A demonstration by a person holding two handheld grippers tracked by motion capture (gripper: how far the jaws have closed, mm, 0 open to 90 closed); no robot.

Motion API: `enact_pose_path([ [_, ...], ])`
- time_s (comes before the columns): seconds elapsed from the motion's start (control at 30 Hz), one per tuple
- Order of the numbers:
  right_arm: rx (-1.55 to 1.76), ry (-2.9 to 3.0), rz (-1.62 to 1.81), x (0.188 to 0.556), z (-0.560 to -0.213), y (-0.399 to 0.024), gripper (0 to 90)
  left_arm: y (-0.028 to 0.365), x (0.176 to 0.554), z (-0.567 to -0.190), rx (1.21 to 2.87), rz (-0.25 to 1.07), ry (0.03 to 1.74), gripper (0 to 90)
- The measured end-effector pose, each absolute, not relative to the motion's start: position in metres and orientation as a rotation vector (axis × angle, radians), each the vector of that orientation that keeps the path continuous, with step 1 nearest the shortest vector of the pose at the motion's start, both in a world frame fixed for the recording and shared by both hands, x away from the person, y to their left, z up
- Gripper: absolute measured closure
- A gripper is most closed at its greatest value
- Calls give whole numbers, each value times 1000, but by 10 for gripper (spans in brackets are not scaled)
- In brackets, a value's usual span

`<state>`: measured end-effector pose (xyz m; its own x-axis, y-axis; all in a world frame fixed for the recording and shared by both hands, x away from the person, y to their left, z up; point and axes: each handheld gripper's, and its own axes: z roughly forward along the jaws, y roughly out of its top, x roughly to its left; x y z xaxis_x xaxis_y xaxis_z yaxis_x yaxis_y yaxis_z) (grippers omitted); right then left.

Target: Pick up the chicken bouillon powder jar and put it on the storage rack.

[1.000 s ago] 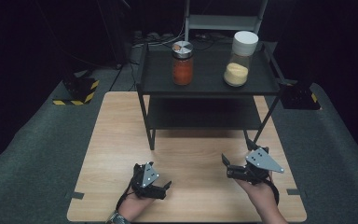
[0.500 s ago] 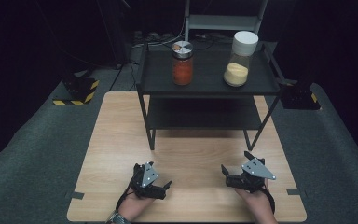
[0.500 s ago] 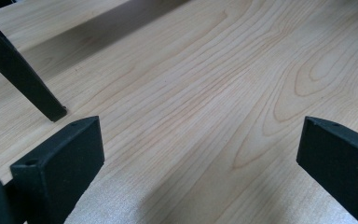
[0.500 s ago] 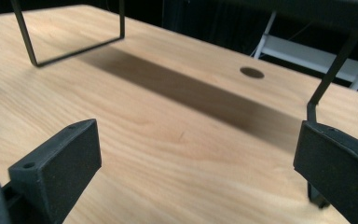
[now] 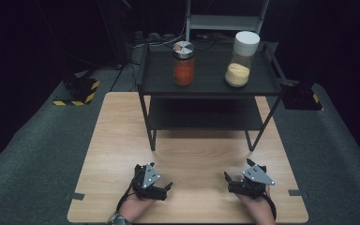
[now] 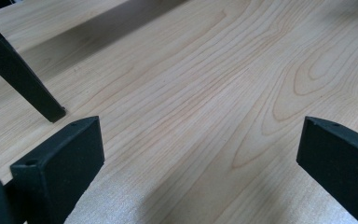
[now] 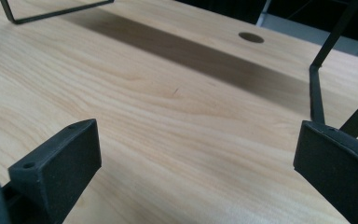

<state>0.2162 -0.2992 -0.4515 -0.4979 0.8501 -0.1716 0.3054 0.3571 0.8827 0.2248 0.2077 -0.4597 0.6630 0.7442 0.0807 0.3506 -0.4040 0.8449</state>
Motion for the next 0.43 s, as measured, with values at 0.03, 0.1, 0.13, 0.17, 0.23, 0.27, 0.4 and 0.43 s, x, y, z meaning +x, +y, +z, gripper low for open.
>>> enact_pose_path([
  [0.03,1004,1987,1099,216,-453,-300,0,208,225,-460,2012,574,849,9],
  [0.1,1010,1989,1091,215,-453,-300,0,208,225,-460,2013,572,848,9],
  [0.13,1003,1979,1091,213,-455,-301,0,208,225,-460,2013,572,847,9],
  [0.17,1002,1975,1094,213,-455,-301,0,208,225,-460,2014,571,845,9],
  [0.23,1002,1971,1096,211,-455,-301,0,208,225,-460,2015,571,841,9],
  [0.27,1002,1970,1097,211,-456,-302,0,208,225,-460,2017,573,841,9],
  [0.4,994,1972,1106,211,-456,-303,0,208,224,-460,2016,577,830,11],
  [0.43,995,1973,1108,211,-456,-303,0,208,224,-460,2016,578,826,11],
])
